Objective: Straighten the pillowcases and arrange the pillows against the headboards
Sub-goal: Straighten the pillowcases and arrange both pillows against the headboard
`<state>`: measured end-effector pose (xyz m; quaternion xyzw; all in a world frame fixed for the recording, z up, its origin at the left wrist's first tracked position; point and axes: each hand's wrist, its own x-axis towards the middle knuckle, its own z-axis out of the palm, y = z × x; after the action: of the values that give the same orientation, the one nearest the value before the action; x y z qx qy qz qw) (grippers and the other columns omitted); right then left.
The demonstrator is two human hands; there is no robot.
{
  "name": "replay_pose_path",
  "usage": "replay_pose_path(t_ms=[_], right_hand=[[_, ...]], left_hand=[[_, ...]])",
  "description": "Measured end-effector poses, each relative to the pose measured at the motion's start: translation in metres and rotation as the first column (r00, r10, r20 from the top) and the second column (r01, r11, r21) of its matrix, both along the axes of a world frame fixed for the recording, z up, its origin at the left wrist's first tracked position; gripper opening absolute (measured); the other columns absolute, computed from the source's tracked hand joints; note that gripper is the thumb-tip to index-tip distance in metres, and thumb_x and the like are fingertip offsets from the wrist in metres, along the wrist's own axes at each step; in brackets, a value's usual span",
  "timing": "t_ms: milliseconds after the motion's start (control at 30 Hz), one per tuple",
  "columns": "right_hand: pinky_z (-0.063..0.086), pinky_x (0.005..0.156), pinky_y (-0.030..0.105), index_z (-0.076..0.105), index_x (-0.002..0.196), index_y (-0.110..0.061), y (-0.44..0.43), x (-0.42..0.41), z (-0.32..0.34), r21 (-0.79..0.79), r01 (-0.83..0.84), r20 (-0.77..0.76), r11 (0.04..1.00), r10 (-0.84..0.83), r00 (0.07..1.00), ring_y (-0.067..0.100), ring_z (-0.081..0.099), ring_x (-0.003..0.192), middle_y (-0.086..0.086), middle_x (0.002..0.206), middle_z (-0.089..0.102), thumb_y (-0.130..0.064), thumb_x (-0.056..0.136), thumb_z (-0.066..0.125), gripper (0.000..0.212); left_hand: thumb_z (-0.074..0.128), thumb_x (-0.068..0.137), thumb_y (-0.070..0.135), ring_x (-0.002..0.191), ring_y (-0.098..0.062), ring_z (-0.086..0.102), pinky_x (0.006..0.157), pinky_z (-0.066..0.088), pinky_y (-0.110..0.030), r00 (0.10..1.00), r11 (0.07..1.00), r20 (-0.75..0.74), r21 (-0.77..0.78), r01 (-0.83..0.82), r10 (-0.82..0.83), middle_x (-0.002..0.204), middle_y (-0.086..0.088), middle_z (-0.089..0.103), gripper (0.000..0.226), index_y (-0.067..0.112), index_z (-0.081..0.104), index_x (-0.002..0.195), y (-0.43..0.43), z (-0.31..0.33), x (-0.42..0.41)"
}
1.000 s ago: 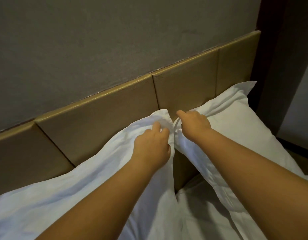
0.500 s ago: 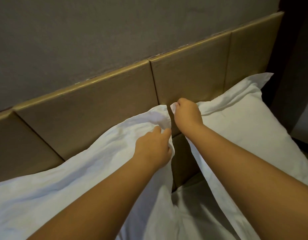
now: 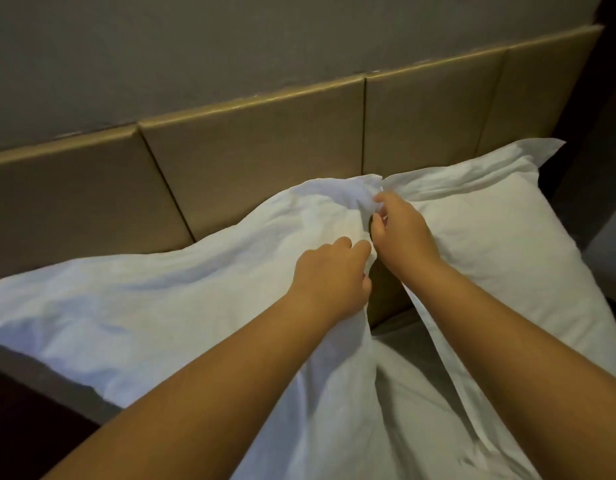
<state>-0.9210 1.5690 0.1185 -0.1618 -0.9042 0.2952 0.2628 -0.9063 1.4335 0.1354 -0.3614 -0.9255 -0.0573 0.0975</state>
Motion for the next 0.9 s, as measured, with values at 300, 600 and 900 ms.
replay_pose_path(t_ms=[300,600,900], right_hand=[[0.052,0.067,0.041,0.055,0.099,-0.017,-0.169,0.144,-0.041,0.096,0.014,0.226,0.995,-0.035,0.974,0.025,0.059,0.076,0.004,0.085,0.063,-0.021,0.091,0.048,0.011],[0.05,0.072,0.037,0.058,0.1,-0.016,-0.329,0.241,-0.161,0.06,-0.063,0.515,0.996,0.023,0.857,0.026,0.06,0.087,0.003,0.094,0.063,-0.02,0.088,0.048,0.016],[0.049,0.083,0.036,0.055,0.118,-0.013,-0.375,0.276,-0.254,0.008,-0.202,0.81,0.979,0.112,0.576,0.029,0.058,0.104,0.008,0.115,0.059,-0.015,0.09,0.047,0.029]], left_hand=[[0.04,0.096,0.028,0.085,-0.028,0.058,0.064,0.038,-0.035,0.967,0.993,0.25,0.113,0.019,-0.047,0.095,-0.004,0.054,0.022,0.017,0.055,0.108,-0.151,-0.043,0.102],[0.045,0.095,0.022,0.109,-0.027,0.059,0.082,0.046,-0.037,0.826,0.991,0.557,-0.132,-0.012,0.084,0.124,-0.003,0.054,0.035,0.021,0.049,0.129,-0.295,-0.177,0.176],[0.044,0.094,0.017,0.11,-0.027,0.054,0.078,0.039,-0.034,0.661,0.891,0.653,-0.452,-0.05,0.369,0.125,-0.006,0.047,0.028,0.016,0.047,0.122,-0.383,-0.289,0.204]])
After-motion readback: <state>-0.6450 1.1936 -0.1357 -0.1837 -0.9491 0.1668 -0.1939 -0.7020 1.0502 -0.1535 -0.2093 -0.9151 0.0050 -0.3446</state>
